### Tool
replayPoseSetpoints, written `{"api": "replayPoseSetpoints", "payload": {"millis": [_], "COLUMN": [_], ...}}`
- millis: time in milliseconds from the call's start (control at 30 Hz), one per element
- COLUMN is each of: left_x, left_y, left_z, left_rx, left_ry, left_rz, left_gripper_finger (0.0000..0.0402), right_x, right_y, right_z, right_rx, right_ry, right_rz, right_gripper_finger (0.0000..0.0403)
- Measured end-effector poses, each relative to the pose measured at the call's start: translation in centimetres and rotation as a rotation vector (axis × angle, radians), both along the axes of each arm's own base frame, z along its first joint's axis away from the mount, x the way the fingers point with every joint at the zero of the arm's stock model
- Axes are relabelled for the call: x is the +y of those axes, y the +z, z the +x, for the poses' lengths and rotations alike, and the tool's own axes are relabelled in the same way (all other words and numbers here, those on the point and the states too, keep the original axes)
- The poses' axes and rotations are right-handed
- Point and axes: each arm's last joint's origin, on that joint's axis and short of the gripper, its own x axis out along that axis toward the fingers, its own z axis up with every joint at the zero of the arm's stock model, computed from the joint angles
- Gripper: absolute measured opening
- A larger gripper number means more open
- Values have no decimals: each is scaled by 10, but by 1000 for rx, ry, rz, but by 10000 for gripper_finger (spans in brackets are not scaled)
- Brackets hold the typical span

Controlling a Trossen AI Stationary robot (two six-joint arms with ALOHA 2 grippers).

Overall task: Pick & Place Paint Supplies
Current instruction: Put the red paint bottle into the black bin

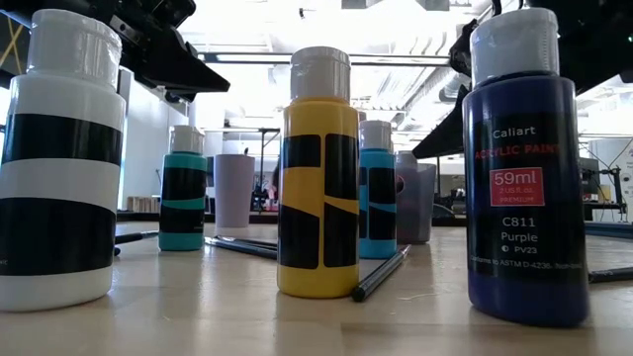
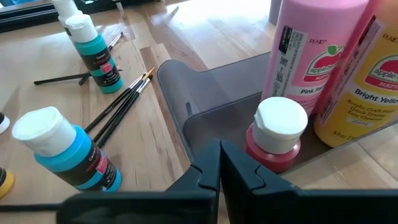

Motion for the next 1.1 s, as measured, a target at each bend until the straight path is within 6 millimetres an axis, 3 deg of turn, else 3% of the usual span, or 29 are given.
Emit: {"api": "replayPoseSetpoints", "payload": {"millis": [1100], "left_x": [2], "left_y": [0], "left_z": [0], "left_rx": [-3], "left_ry": [49], "left_rz": [15], "left_gripper_finger": [0], "right_x": [-6], "right_y": [0], "right_z": [1], "right_rx": [1], "right_ry": [-33], "right_rz": [-6], "right_gripper_finger": [2]}}
